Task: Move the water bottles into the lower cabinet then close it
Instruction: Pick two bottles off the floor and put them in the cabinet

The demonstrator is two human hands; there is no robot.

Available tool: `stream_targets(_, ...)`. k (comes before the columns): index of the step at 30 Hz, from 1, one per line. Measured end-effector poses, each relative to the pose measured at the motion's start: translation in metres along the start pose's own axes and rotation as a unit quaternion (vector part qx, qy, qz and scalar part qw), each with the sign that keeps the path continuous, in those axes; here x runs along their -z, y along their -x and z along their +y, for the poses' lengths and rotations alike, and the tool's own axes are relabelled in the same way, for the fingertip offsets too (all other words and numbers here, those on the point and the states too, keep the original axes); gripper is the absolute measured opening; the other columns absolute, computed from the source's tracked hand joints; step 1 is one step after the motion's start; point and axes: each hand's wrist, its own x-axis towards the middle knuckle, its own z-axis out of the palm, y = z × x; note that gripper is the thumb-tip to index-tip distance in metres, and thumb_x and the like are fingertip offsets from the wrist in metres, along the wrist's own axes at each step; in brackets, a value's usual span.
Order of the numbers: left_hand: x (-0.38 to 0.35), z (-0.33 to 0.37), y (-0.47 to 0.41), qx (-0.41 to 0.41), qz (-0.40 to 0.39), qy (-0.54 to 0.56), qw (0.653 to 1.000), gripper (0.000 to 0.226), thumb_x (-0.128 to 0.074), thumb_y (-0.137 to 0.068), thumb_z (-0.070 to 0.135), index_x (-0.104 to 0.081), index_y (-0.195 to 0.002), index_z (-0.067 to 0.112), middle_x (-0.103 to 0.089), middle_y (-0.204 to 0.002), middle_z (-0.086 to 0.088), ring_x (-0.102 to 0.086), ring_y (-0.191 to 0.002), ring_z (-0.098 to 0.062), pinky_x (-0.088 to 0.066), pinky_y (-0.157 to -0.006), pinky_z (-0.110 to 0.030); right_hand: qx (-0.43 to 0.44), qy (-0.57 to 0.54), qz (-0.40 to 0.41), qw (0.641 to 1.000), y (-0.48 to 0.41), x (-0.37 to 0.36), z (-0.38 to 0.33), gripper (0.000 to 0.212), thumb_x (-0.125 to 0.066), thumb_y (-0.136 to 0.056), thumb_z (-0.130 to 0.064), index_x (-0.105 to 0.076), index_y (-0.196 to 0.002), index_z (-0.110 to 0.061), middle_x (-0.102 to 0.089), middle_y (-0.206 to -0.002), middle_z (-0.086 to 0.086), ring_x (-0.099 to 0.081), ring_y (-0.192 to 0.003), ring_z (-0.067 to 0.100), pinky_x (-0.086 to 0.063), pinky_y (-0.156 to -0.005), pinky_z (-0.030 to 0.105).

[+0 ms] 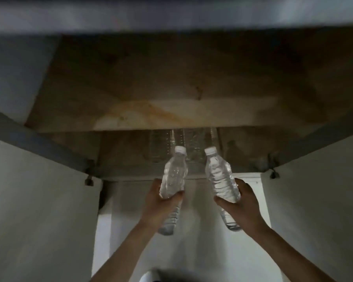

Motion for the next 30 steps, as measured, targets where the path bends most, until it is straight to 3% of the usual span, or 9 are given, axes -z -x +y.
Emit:
stream_targets(2, -0.009, -0.025, -0.039, -0.001, -0.023, 0.019, 1.000, 0.034, -0.080, -0.080, 0.017, -0.050, -0.097, 0.015, -0.057, -0.063, -0.001, -0.055, -0.042, -0.006, -0.046, -0.042, -0.022, 0.016, -0.010, 0.005, 1.000, -0.029, -0.022, 0.028, 0.043, -0.088, -0.068, -0.023, -0.063, -0.103, -0.023, -0.069, -0.096, -0.004, -0.066, -0.086, 0.012, -0.051, -0.077, 0.028)
stream_targets(5, -0.022, -0.060, -0.091, -0.042, -0.014, 0.030, 0.999, 0.053, -0.087, -0.064, 0.032, -0.059, -0.101, 0.008, -0.068, -0.072, -0.008, -0.066, -0.059, -0.022, -0.055, -0.057, -0.040, 0.028, -0.044, 0.007, 0.999, -0.067, -0.048, 0.060, 0.036, -0.086, -0.072, -0.013, -0.062, -0.097, -0.022, -0.069, -0.081, -0.003, -0.066, -0.062, 0.007, -0.050, -0.055, 0.012)
stream_targets(7, -0.029, -0.077, -0.116, -0.078, 0.011, 0.037, 0.996, 0.043, -0.089, -0.066, 0.025, -0.064, -0.101, 0.016, -0.075, -0.083, -0.002, -0.073, -0.073, -0.019, -0.058, -0.064, -0.034, 0.038, -0.069, 0.013, 0.997, -0.085, -0.062, 0.076, 0.035, -0.085, -0.073, -0.009, -0.061, -0.095, -0.022, -0.067, -0.073, -0.008, -0.063, -0.054, 0.008, -0.046, -0.047, 0.009)
stream_targets(11, -0.039, -0.095, -0.147, -0.150, 0.033, 0.062, 0.986, 0.037, -0.085, -0.072, 0.010, -0.062, -0.096, 0.026, -0.074, -0.078, 0.017, -0.070, -0.071, 0.000, -0.051, -0.057, -0.013, 0.082, -0.072, 0.046, 0.993, -0.111, -0.079, 0.097, 0.037, -0.086, -0.072, -0.020, -0.061, -0.098, -0.026, -0.069, -0.091, -0.010, -0.067, -0.073, -0.002, -0.047, -0.060, 0.006)
stream_targets(16, -0.043, -0.100, -0.169, -0.178, 0.052, 0.109, 0.977, 0.037, -0.085, -0.071, 0.012, -0.062, -0.097, 0.025, -0.075, -0.080, 0.011, -0.073, -0.071, -0.010, -0.057, -0.068, -0.032, 0.115, -0.076, 0.036, 0.990, -0.124, -0.080, 0.107, 0.041, -0.082, -0.078, -0.026, -0.062, -0.114, -0.028, -0.068, -0.104, -0.014, -0.066, -0.094, 0.000, -0.050, -0.072, 0.011)
stream_targets(20, -0.039, -0.076, -0.178, -0.186, 0.052, 0.106, 0.975, 0.031, -0.082, -0.075, 0.017, -0.061, -0.095, 0.027, -0.073, -0.074, 0.017, -0.070, -0.064, -0.002, -0.052, -0.053, -0.015, 0.107, -0.089, 0.051, 0.989, -0.133, -0.069, 0.099, 0.036, -0.081, -0.079, -0.027, -0.062, -0.109, -0.030, -0.069, -0.101, -0.013, -0.067, -0.093, 0.003, -0.049, -0.070, 0.013)
stream_targets(26, -0.040, -0.029, -0.206, -0.233, 0.096, -0.020, 0.968, 0.033, -0.077, -0.077, 0.046, -0.058, -0.102, 0.037, -0.070, -0.077, 0.017, -0.064, -0.063, 0.010, -0.042, -0.054, -0.015, 0.104, -0.135, 0.057, 0.984, -0.185, -0.063, 0.064, 0.035, -0.078, -0.083, -0.025, -0.063, -0.115, -0.020, -0.071, -0.100, -0.004, -0.068, -0.089, 0.013, -0.054, -0.067, 0.021)
stream_targets(30, -0.052, -0.014, -0.228, -0.243, 0.142, -0.082, 0.956, 0.037, -0.071, -0.078, 0.058, -0.056, -0.104, 0.036, -0.066, -0.082, 0.020, -0.056, -0.070, 0.008, -0.033, -0.057, -0.015, 0.113, -0.101, 0.053, 0.987, -0.222, -0.072, 0.051, 0.022, -0.079, -0.079, -0.038, -0.069, -0.096, -0.027, -0.074, -0.085, -0.007, -0.070, -0.080, 0.014, -0.051, -0.066, 0.029)
